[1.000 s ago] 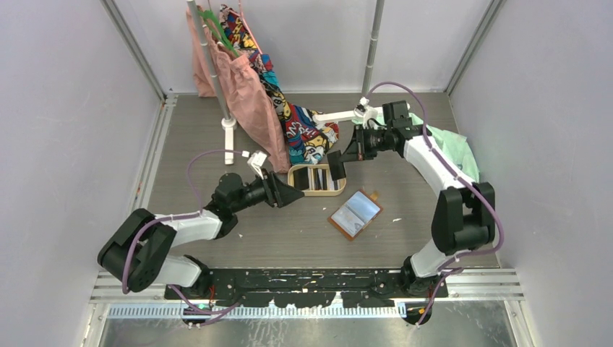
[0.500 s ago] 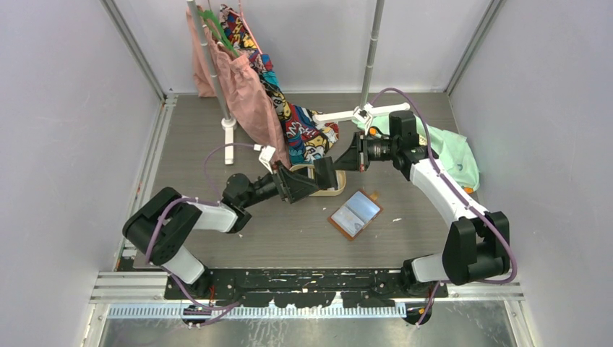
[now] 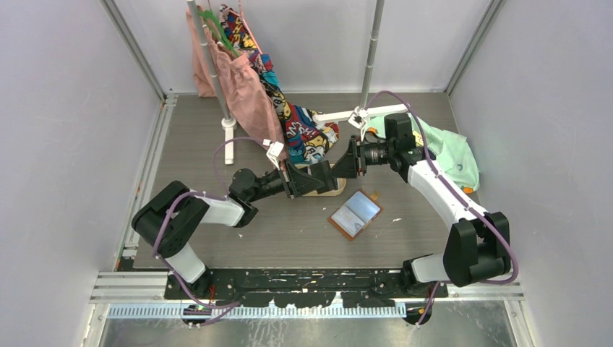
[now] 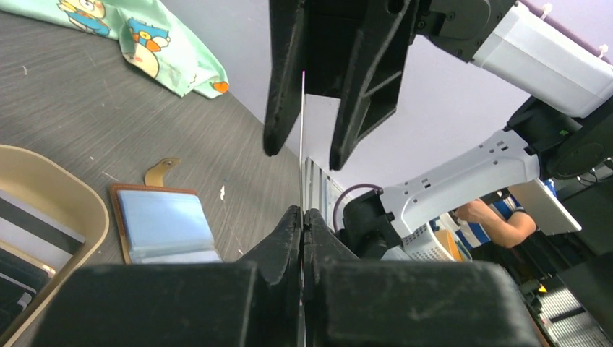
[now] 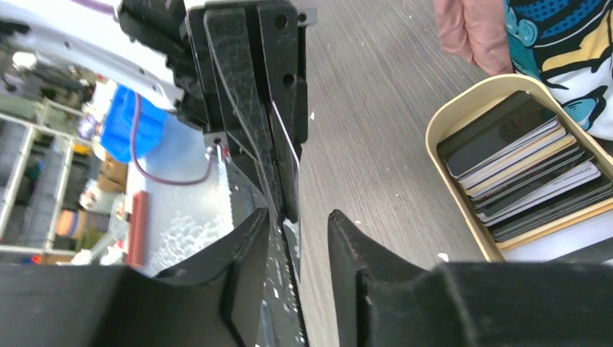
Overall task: Put the credit cards into the card holder
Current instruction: Pick up the credit card from the storage box.
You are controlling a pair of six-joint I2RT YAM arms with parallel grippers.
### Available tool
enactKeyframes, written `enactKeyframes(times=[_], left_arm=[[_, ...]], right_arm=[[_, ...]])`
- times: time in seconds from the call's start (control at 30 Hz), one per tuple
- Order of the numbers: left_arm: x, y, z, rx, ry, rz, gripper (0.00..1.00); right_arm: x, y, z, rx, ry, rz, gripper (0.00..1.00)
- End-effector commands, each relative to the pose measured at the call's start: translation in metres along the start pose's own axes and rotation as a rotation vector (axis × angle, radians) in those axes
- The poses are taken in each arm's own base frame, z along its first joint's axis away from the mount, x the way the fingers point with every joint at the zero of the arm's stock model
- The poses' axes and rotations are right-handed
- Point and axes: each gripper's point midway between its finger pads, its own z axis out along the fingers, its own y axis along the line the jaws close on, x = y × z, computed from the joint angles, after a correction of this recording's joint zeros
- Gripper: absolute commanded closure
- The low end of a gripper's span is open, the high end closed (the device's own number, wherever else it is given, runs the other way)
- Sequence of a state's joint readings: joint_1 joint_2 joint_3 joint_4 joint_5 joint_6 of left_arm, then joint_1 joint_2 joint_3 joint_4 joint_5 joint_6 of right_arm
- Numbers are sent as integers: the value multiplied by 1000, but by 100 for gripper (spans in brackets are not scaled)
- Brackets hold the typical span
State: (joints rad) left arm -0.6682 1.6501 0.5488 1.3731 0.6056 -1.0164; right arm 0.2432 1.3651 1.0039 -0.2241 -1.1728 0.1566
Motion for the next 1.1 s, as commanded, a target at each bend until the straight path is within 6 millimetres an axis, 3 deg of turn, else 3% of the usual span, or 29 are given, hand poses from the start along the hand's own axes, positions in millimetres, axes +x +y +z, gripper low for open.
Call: enactKeyframes(times=[0.0,0.13,0.37,0.53,0.63,0.67,0.77,0.87,1.0,1.07], left_arm=[[0,-17,3,101,35,101,100],[9,-21,3,140,89,106,100],[19,-20,3,164,138,100,100],[23,-19,5,164,155,97,100],[25,-15,6,149,163,94,100],[25,-14,6,140,159,91,100],[20,-7,3,79,120,99,81],[18,14,-10,-84,94,145,55],[27,31,-34,-288,146,265,46],[33,27,-37,-356,175,391,44]], right_arm=[[-1,17,-9,-5,26,-193,54],[2,21,-9,-29,26,-218,49],[2,23,-7,-45,28,-196,57],[1,26,-5,-58,32,-191,77],[0,29,-5,-68,35,-188,98],[-1,29,-5,-65,38,-190,99],[4,22,-10,-7,75,-221,99],[7,10,-25,107,118,-241,99],[14,-11,-54,271,166,-225,99],[22,-23,-66,336,188,-205,99]])
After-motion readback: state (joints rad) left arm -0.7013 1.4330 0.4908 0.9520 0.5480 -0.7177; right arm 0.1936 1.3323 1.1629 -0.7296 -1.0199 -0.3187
